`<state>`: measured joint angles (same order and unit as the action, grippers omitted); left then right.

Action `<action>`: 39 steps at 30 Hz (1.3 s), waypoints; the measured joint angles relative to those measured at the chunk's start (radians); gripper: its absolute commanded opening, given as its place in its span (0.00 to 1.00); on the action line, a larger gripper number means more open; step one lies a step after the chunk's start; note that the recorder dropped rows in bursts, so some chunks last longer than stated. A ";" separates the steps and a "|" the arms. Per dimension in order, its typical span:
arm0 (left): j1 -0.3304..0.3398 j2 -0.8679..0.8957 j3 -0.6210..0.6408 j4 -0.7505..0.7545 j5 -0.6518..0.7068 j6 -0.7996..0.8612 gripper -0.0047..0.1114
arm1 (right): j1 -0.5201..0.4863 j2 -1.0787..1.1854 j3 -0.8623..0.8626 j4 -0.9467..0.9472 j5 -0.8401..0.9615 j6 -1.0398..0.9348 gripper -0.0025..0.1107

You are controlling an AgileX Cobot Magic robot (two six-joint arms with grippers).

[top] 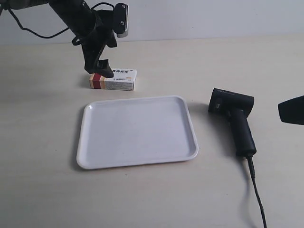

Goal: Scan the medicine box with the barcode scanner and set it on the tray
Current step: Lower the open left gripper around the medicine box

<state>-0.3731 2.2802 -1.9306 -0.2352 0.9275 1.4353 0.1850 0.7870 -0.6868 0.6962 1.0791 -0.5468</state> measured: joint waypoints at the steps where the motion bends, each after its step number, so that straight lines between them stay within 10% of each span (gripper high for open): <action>1: 0.000 0.008 -0.002 0.000 -0.006 0.002 0.81 | 0.000 0.002 0.000 0.000 0.000 0.000 0.02; 39: 0.024 0.123 -0.045 -0.055 -0.066 0.058 0.81 | 0.000 0.006 0.000 0.000 -0.004 -0.002 0.02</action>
<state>-0.3490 2.4035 -1.9756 -0.2898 0.8614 1.4938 0.1850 0.7935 -0.6868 0.6962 1.0752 -0.5486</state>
